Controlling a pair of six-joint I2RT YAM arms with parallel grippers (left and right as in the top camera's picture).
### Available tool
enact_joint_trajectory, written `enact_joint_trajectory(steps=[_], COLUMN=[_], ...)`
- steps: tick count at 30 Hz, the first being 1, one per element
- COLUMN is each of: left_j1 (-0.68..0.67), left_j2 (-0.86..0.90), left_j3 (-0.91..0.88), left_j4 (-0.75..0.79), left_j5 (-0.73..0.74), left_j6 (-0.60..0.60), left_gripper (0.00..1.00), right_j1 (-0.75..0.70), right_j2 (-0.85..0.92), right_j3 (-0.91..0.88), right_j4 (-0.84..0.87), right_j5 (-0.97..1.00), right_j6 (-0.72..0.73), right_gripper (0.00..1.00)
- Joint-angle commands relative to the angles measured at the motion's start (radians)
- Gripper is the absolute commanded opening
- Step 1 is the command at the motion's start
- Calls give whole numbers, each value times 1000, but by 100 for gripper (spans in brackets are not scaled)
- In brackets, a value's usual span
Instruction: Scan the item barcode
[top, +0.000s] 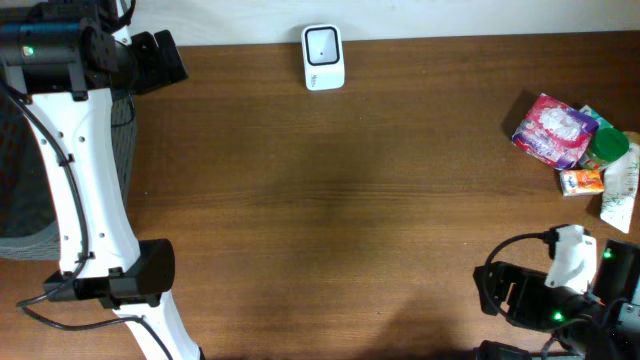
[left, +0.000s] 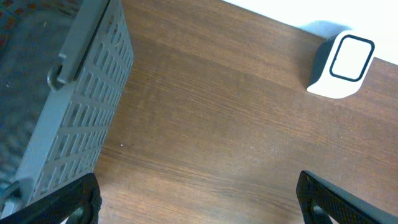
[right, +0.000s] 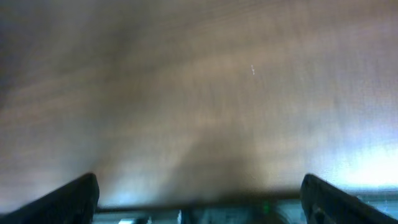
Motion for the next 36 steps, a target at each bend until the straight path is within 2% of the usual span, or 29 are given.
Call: enact_joint_trajectory(steps=[1,7,11,16,24,30,33,36], left_j1=[5,5,5,5,5,5,5,5], left_j2=[-18,-18,-18,-18,-18,-18,-18,-18], left_j3=[10,10,10,10,10,10,10,10], left_j4=[0,0,0,0,0,0,0,0], left_j5=[-8,-8,-8,-8,-8,-8,-8,-8], left_j6=[8,8,8,8,8,8,8,8], left_gripper=[99,99,99,99,99,99,99,99], right_j1=[9,150,291,319,319,317,317,317], right_j2=[-88,-359,-550,-609,-732,-732,-732,-732], right_j3=[-104,-411,-620,-776,-967,-999,-1040,-1070], right_j4=[116,578,806,961,1192,1242,1282,1312], right_j5=[-122,-151,-127,-119,47,200,286,288], right_j6=[-154,-186,-186,-186,-185,-169,-56,-33], right_gripper=[99,99,99,99,99,99,99,98])
